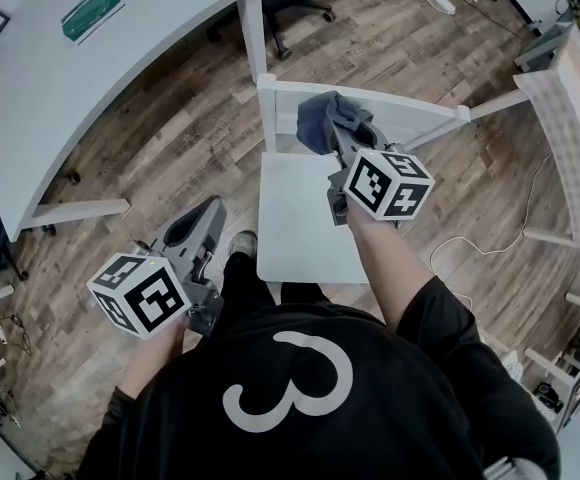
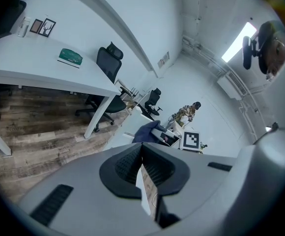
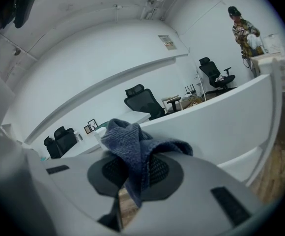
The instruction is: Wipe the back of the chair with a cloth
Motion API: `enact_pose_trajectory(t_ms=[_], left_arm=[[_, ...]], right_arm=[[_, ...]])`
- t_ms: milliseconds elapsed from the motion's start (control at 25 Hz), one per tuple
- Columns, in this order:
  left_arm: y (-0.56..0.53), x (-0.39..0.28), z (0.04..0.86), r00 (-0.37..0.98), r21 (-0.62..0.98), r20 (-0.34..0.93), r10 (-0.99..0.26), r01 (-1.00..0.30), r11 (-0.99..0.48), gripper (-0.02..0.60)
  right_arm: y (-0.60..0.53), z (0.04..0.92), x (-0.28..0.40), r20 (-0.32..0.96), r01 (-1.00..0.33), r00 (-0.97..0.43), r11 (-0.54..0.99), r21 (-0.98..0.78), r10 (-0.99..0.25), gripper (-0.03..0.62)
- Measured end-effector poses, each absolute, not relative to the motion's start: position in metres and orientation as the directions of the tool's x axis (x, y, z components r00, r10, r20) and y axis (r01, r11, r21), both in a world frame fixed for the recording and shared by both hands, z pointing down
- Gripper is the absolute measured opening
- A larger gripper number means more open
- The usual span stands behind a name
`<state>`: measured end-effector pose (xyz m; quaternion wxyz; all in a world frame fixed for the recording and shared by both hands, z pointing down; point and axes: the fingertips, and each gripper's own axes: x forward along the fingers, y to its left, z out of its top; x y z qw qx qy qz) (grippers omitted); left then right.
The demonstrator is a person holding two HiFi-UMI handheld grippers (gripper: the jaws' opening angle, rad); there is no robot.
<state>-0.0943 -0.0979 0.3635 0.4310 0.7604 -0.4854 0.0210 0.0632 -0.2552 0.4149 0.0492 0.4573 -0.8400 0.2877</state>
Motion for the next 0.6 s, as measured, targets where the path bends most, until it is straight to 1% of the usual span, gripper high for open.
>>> enact_pose_trajectory(t_ms=[200,600], left_arm=[[-0.1,-0.072,0.368,0.54,0.638,0.455,-0.708,-0.752,-0.164,0.014],[-0.104,-0.022,0.367,0.591,0.637,0.451,-0.669,-0.738,-0.223,0.014]], right_arm=[[-0.257,0.418,0.097,0.349,-0.813,-0.547,0.386,-0.435,-0.761,0.049],[-0.259,0.42,0.18,0.354,-0.856,-0.455,0.291,-0.428,-0.817,0.049]])
